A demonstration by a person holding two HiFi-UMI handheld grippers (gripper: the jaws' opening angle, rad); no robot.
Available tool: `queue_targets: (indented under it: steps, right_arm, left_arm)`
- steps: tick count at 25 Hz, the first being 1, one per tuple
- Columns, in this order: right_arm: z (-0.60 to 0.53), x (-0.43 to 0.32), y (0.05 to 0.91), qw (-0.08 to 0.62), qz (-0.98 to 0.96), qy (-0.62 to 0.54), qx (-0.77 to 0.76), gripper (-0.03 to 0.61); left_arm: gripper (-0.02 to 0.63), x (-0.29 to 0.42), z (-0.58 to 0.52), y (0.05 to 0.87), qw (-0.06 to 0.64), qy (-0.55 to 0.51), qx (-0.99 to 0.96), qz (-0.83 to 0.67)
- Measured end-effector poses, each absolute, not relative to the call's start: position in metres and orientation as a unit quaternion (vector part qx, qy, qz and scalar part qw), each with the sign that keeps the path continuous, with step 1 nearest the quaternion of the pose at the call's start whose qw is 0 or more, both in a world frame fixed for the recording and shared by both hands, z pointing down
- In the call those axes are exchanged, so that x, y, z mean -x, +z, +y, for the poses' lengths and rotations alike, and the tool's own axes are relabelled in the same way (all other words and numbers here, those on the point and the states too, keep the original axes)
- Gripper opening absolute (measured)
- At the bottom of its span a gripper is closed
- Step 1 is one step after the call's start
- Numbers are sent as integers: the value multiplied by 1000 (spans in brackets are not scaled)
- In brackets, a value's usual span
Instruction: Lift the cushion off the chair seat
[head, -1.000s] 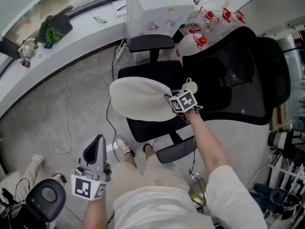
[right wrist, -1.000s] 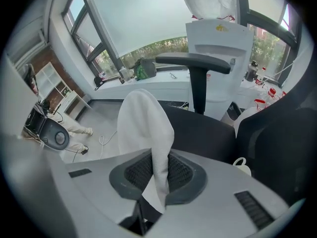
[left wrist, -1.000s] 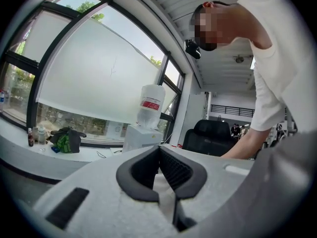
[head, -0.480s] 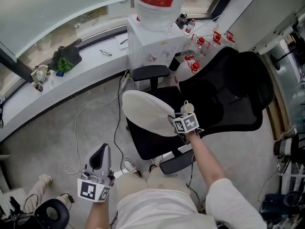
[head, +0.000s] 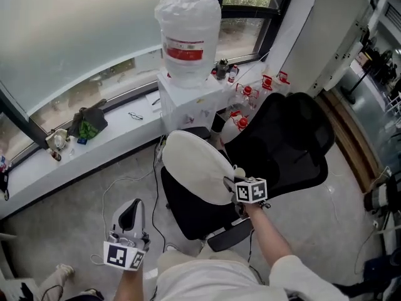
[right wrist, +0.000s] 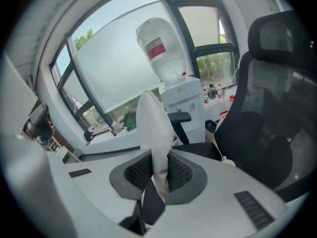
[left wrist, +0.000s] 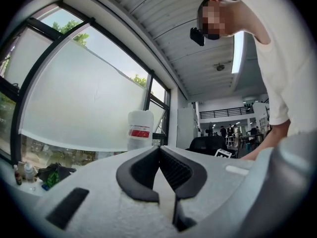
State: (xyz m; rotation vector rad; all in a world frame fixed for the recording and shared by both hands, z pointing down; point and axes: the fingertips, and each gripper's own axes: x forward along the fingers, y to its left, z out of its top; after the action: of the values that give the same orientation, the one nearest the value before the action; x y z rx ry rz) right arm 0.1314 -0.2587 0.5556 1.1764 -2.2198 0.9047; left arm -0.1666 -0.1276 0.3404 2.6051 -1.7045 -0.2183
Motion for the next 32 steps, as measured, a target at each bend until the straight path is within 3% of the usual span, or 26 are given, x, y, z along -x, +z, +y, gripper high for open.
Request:
queue_targets:
  steps: [16, 23, 32]
  right_arm:
    - [-247, -205, 317, 12, -815, 183, -550, 58]
    - [-229, -232, 256, -6, -805, 90, -587, 58]
    - [-182, -255, 230, -39, -789, 75, -608, 58]
  left_arm:
    - [15, 203, -125, 270, -55, -110, -804, -581]
    - [15, 220, -122, 231, -94, -133, -786, -596]
    - [15, 224, -106, 209, -120, -150, -769, -610]
